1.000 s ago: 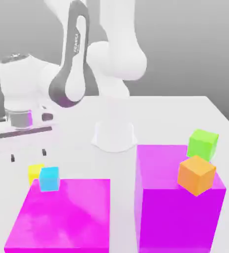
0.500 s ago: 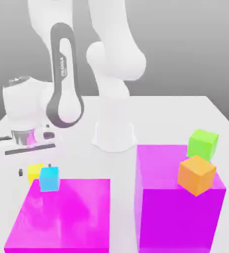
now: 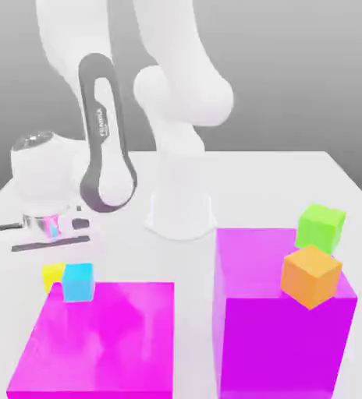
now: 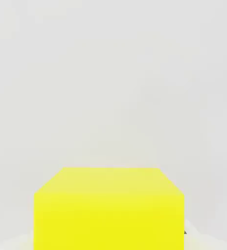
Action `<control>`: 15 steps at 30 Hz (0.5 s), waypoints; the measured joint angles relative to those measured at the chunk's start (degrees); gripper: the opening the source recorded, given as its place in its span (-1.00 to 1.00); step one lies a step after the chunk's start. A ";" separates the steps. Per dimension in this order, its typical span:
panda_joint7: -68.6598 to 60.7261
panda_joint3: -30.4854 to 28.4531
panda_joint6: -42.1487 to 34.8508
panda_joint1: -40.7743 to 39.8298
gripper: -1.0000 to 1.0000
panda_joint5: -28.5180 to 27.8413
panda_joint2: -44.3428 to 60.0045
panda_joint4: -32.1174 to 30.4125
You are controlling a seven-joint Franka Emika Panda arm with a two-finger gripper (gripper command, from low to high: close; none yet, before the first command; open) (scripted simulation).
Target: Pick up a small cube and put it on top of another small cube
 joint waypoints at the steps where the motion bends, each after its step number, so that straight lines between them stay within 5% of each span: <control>1: -0.53 0.81 -0.81 -0.69 -1.00 0.65 -0.76 -0.02; 8: -0.75 1.80 -6.13 -1.58 -1.00 1.08 -6.67 -0.84; 15: 6.77 0.21 -10.16 -2.34 -1.00 -8.61 -13.16 -2.86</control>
